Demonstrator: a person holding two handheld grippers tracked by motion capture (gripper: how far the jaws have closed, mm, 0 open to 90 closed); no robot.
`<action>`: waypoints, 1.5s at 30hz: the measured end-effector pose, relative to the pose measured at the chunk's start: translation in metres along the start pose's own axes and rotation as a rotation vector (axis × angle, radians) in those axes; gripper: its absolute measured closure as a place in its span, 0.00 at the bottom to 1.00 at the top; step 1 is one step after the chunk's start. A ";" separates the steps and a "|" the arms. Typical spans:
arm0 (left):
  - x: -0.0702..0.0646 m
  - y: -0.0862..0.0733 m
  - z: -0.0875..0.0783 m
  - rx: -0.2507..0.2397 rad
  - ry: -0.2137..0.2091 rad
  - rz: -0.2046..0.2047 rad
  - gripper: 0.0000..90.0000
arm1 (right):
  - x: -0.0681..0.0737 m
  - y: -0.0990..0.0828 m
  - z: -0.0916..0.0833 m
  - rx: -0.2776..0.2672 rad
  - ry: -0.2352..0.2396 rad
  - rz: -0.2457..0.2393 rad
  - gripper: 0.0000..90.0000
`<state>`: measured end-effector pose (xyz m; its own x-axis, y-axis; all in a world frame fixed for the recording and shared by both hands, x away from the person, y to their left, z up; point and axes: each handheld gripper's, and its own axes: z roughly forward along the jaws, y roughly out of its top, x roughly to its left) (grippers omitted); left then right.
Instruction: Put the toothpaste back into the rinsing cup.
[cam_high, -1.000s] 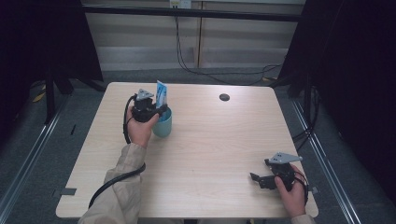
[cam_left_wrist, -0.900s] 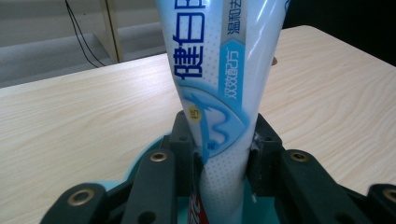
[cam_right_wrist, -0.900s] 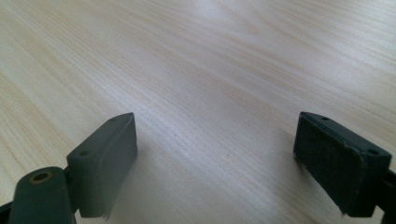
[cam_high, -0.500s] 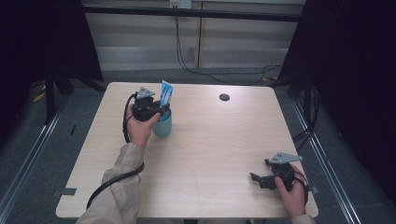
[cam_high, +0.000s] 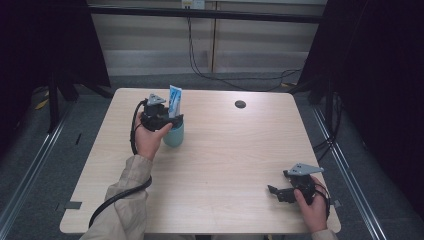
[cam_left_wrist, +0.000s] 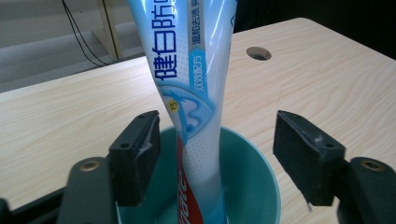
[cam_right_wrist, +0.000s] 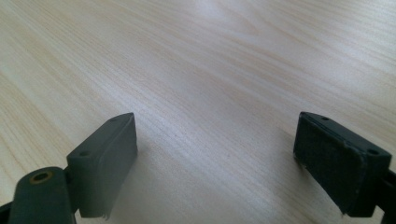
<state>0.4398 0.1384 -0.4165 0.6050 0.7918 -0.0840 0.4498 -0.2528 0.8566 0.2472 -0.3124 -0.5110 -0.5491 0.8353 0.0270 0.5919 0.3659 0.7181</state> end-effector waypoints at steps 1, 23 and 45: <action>0.000 0.001 -0.001 -0.001 0.003 0.000 0.33 | 0.000 0.000 0.000 0.000 0.000 0.000 0.15; 0.000 0.005 -0.017 0.016 -0.028 -0.036 0.22 | 0.000 0.000 0.001 -0.004 0.005 -0.007 0.15; 0.000 -0.010 -0.040 0.046 -0.108 -0.043 0.19 | 0.000 0.001 0.001 -0.003 0.005 -0.006 0.15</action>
<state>0.4092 0.1632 -0.4048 0.6510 0.7382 -0.1767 0.5048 -0.2473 0.8270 0.2479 -0.3117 -0.5112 -0.5559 0.8308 0.0265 0.5867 0.3696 0.7205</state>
